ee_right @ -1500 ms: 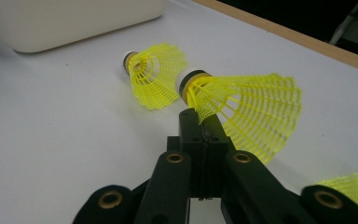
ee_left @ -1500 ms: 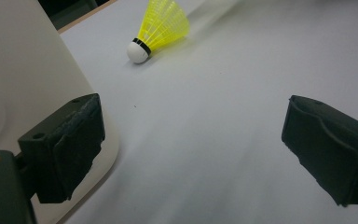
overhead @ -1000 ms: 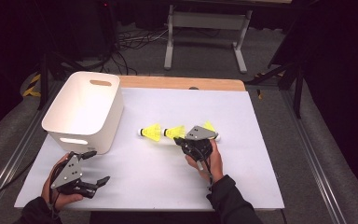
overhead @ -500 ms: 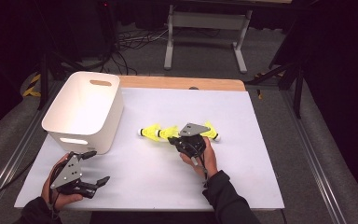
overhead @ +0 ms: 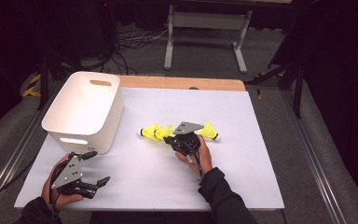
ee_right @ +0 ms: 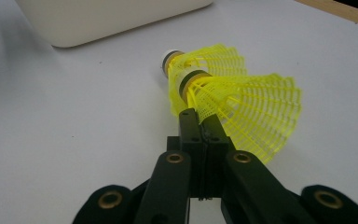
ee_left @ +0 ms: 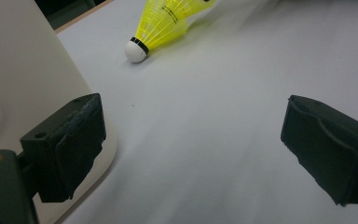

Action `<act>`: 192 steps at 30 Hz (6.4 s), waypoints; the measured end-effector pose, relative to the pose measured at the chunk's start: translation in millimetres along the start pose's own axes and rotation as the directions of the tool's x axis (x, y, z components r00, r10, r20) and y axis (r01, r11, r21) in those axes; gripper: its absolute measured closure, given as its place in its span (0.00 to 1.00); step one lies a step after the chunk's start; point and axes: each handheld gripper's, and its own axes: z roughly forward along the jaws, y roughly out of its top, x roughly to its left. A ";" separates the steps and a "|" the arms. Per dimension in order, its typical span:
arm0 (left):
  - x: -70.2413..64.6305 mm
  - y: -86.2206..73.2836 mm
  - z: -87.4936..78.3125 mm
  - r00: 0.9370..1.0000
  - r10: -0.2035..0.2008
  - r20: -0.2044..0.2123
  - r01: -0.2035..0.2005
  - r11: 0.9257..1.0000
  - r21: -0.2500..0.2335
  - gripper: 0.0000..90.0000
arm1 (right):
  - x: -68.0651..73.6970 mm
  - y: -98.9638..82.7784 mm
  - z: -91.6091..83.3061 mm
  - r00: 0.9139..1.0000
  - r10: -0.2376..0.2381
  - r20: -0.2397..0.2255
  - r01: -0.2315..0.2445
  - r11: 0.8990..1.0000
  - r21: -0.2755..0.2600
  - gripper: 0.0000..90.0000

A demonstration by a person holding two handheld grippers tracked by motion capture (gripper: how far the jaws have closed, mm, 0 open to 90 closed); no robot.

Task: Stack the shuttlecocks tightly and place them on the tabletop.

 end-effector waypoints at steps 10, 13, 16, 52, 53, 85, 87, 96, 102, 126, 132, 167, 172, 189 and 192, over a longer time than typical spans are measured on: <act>-2.0 0.8 0.1 1.000 0.013 -0.002 -0.013 1.000 0.009 0.08 | 6.7 1.0 9.5 1.000 0.005 -0.022 -0.005 1.000 0.005 1.00; -1.8 0.7 0.1 1.000 0.016 -0.005 -0.016 1.000 0.010 0.08 | 8.4 0.9 12.5 1.000 0.012 -0.025 -0.011 1.000 0.006 1.00; -2.5 0.7 0.0 1.000 0.011 -0.001 -0.011 1.000 0.009 0.08 | 9.7 0.4 14.4 0.999 0.019 -0.025 -0.019 1.000 0.005 1.00; -3.9 0.3 0.6 1.000 0.021 -0.004 -0.021 1.000 0.020 0.08 | 11.5 -2.3 20.4 0.998 0.020 0.059 -0.023 0.998 0.063 0.69; -4.0 0.3 0.7 1.000 0.022 -0.004 -0.022 1.000 0.021 0.08 | 11.5 -2.3 20.4 0.998 0.020 0.059 -0.023 0.998 0.063 0.69; -3.2 0.0 1.9 1.000 0.021 -0.005 -0.021 1.000 0.023 0.08 | 17.5 13.6 -11.6 0.987 -0.088 0.136 0.079 0.994 0.070 0.28; -3.1 -0.2 1.7 1.000 0.019 -0.007 -0.019 1.000 0.022 0.08 | 17.7 14.5 -13.9 0.986 -0.092 0.141 0.084 0.994 0.065 0.28; -3.0 0.3 1.5 1.000 0.017 -0.006 -0.017 1.000 0.018 0.08 | 22.0 18.9 -27.1 0.977 -0.133 0.166 0.127 0.991 0.047 0.26; -3.2 0.5 1.6 1.000 0.026 -0.004 -0.026 0.999 0.022 0.08 | 24.1 20.5 -39.3 0.970 -0.153 0.189 0.150 0.988 0.033 0.25; -2.9 0.6 0.1 1.000 0.017 0.002 -0.017 1.000 0.014 0.07 | 10.9 13.4 -93.7 0.933 -0.180 0.312 0.199 0.979 -0.031 0.17; -2.6 0.5 -0.2 1.000 0.014 0.003 -0.014 1.000 0.013 0.07 | 6.4 7.8 -102.8 0.920 -0.178 0.350 0.196 0.980 -0.018 0.17; -3.1 -0.3 3.9 1.000 0.018 0.012 -0.019 0.999 0.028 0.07 | -67.6 -26.5 -80.9 0.955 -0.098 0.281 0.052 0.985 0.165 0.16; -2.8 -0.7 4.1 1.000 0.017 0.014 -0.018 1.000 0.026 0.07 | -86.6 -28.0 -71.5 0.962 -0.057 0.266 0.007 0.982 0.188 0.16; -2.9 -1.7 5.4 1.000 0.011 0.017 -0.011 1.000 0.028 0.07 | -102.4 -30.5 -45.3 0.970 -0.021 0.242 -0.039 0.969 0.243 0.21; -3.0 -1.7 5.4 1.000 0.010 0.018 -0.011 1.000 0.029 0.07 | -103.2 -30.8 -41.7 0.970 -0.020 0.243 -0.044 0.966 0.255 0.26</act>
